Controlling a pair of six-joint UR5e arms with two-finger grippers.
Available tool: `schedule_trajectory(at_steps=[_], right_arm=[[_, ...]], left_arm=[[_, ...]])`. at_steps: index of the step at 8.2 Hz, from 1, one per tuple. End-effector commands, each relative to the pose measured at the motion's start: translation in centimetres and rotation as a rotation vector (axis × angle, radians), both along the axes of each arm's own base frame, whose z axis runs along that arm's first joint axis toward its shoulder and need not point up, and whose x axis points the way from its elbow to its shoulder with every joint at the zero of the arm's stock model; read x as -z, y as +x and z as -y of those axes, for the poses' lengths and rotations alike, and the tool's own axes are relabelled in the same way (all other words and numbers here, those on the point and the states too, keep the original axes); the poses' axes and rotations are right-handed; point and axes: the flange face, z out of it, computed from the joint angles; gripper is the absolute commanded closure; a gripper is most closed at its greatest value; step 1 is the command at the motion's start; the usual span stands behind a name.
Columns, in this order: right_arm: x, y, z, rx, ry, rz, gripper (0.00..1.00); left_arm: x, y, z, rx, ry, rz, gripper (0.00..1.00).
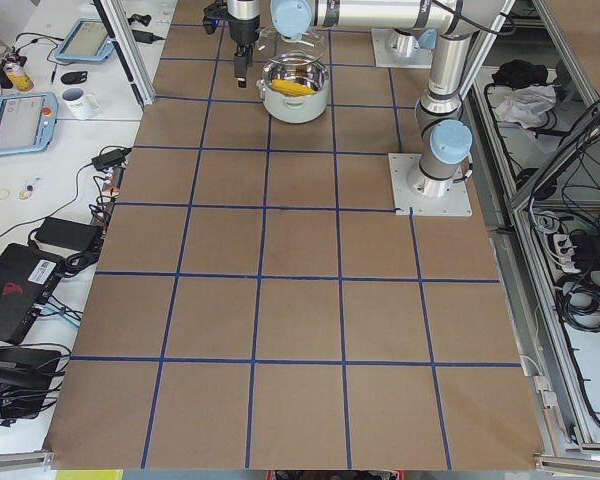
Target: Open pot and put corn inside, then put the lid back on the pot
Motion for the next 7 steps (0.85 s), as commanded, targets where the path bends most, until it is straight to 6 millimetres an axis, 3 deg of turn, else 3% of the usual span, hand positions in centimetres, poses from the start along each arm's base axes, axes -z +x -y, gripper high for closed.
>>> schedule_trajectory(at_steps=[1,4,7], right_arm=[[2.6,2.6,-0.2,-0.002,0.024,-0.008,0.60],[4.6,4.6,-0.7,-0.016,0.049,-0.022,0.60],[5.2,5.0,-0.9,-0.014,0.058,-0.023,0.60]], left_arm=[[0.4,-0.1,-0.1,-0.004,0.008,-0.002,0.00],[0.6,-0.4,-0.1,0.001,0.005,-0.002,0.00],[1.1,-0.5,-0.3,0.001,0.011,-0.002,0.00]])
